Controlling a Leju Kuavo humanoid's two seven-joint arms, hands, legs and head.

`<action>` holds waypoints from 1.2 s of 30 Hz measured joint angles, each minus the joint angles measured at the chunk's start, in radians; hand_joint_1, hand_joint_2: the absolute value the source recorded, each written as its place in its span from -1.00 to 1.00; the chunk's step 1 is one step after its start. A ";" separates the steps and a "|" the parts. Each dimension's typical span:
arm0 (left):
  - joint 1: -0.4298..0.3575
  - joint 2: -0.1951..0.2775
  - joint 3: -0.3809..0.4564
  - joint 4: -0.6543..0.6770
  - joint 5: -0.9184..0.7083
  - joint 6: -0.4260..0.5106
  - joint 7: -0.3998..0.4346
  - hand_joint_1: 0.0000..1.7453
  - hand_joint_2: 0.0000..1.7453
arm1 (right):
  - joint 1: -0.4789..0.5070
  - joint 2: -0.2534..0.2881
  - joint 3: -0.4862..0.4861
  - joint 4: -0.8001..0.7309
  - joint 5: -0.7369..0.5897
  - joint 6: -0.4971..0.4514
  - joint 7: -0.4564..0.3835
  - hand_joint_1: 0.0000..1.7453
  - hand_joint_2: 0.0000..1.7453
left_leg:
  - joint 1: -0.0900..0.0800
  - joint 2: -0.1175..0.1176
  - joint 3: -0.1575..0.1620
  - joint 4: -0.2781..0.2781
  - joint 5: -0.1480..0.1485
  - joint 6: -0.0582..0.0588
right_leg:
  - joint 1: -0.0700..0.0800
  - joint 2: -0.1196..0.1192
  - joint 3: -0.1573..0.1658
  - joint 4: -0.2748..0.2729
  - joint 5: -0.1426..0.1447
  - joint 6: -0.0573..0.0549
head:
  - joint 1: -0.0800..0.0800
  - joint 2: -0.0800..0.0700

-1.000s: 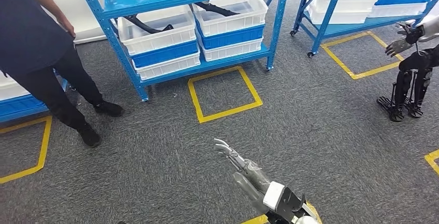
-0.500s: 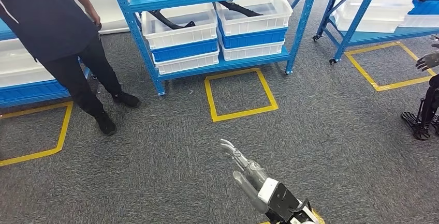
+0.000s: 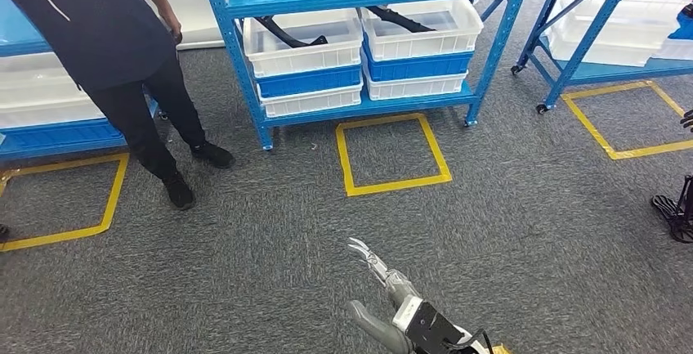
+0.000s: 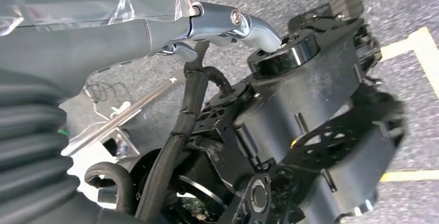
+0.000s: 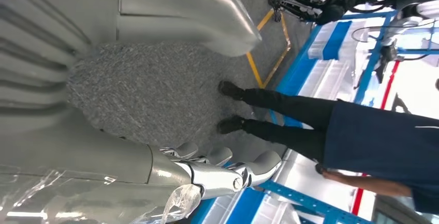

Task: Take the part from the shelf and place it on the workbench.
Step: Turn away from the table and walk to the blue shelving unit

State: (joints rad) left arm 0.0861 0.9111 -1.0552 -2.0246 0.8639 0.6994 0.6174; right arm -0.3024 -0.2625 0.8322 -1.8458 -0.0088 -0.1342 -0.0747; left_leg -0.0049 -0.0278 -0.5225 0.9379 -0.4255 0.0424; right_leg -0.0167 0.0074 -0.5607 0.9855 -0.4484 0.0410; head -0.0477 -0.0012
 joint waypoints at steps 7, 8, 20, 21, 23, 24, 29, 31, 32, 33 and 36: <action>0.013 -0.005 0.030 0.007 -0.013 -0.006 -0.005 -1.00 1.00 | 0.002 0.000 -0.003 0.002 -0.001 0.009 -0.012 -1.00 1.00 | 0.009 0.012 -0.072 0.162 -0.092 -0.033 | -0.001 -0.008 0.009 -0.020 0.003 -0.030 | 0.000 0.000; 0.016 -0.009 0.038 0.014 -0.021 -0.011 -0.011 -1.00 1.00 | 0.005 0.000 -0.006 0.006 -0.001 0.011 -0.011 -1.00 1.00 | 0.011 0.014 -0.109 0.237 -0.122 -0.037 | -0.001 -0.009 0.009 -0.019 0.002 -0.032 | 0.000 0.000; 0.050 -0.095 0.172 0.202 -0.155 -0.117 -0.106 -1.00 1.00 | 0.043 0.007 -0.094 0.124 -0.001 0.028 0.002 -1.00 1.00 | 0.003 0.022 -0.015 -0.005 0.014 -0.005 | 0.005 -0.015 0.020 -0.020 -0.007 -0.011 | 0.000 0.000; 0.052 -0.106 0.185 0.219 -0.166 -0.126 -0.114 -1.00 1.00 | 0.051 0.007 -0.104 0.139 -0.001 0.029 0.004 -1.00 1.00 | 0.004 0.020 -0.012 -0.007 0.015 -0.006 | 0.007 -0.014 0.022 -0.021 -0.009 -0.021 | 0.000 0.000; 0.054 -0.128 0.210 0.257 -0.189 -0.145 -0.130 -1.00 1.00 | 0.064 0.010 -0.124 0.172 -0.001 0.033 0.008 -1.00 1.00 | 0.000 0.018 -0.011 -0.003 0.012 -0.011 | 0.009 -0.014 0.026 -0.030 -0.003 -0.034 | 0.000 0.000; 0.055 -0.138 0.221 0.275 -0.199 -0.154 -0.138 -1.00 1.00 | 0.071 0.012 -0.132 0.188 -0.001 0.035 0.009 -1.00 1.00 | -0.001 0.018 -0.011 -0.002 0.011 -0.010 | 0.008 -0.014 0.028 -0.032 -0.004 -0.031 | 0.000 0.000; 0.058 -0.189 0.282 0.372 -0.256 -0.199 -0.179 -1.00 0.50 | 0.105 0.024 -0.180 0.275 0.000 0.042 0.012 -1.00 0.50 | -0.003 0.018 -0.012 0.000 0.008 -0.007 | 0.006 -0.015 0.028 -0.036 -0.001 -0.020 | 0.000 0.000; 0.059 -0.209 0.306 0.409 -0.279 -0.218 -0.195 -1.00 -0.50 | 0.118 0.029 -0.199 0.310 0.000 0.046 0.015 -1.00 -0.50 | -0.003 0.019 -0.012 0.000 0.008 -0.006 | 0.006 -0.014 0.028 -0.036 0.000 -0.018 | 0.000 0.000; 0.059 -0.219 0.318 0.428 -0.290 -0.227 -0.203 -1.00 -1.00 | 0.125 0.031 -0.208 0.327 0.000 0.048 0.016 -1.00 -1.00 | -0.003 0.019 -0.012 0.000 0.008 -0.006 | 0.006 -0.014 0.028 -0.036 -0.001 -0.017 | 0.000 0.000; 0.060 -0.230 0.330 0.448 -0.302 -0.236 -0.211 -1.00 -1.00 | 0.132 0.034 -0.219 0.345 0.000 0.050 0.018 -1.00 -1.00 | -0.003 0.019 -0.012 0.000 0.008 -0.006 | 0.006 -0.014 0.028 -0.036 -0.001 -0.017 | 0.000 0.000; 0.061 -0.263 0.368 0.509 -0.336 -0.265 -0.236 -1.00 -1.00 | 0.152 0.042 -0.250 0.401 0.000 0.054 0.022 -1.00 -1.00 | -0.001 0.019 -0.012 0.000 0.008 -0.006 | 0.007 -0.014 0.028 -0.036 -0.001 -0.016 | 0.000 0.000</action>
State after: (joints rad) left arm 0.1467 0.6478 -0.6870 -1.5152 0.5282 0.4348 0.3819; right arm -0.1504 -0.2201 0.5826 -1.4444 -0.0086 -0.0800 -0.0525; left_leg -0.0060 -0.0090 -0.5343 0.9377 -0.4176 0.0362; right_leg -0.0102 -0.0071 -0.5329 0.9490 -0.4494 0.0252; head -0.0479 -0.0011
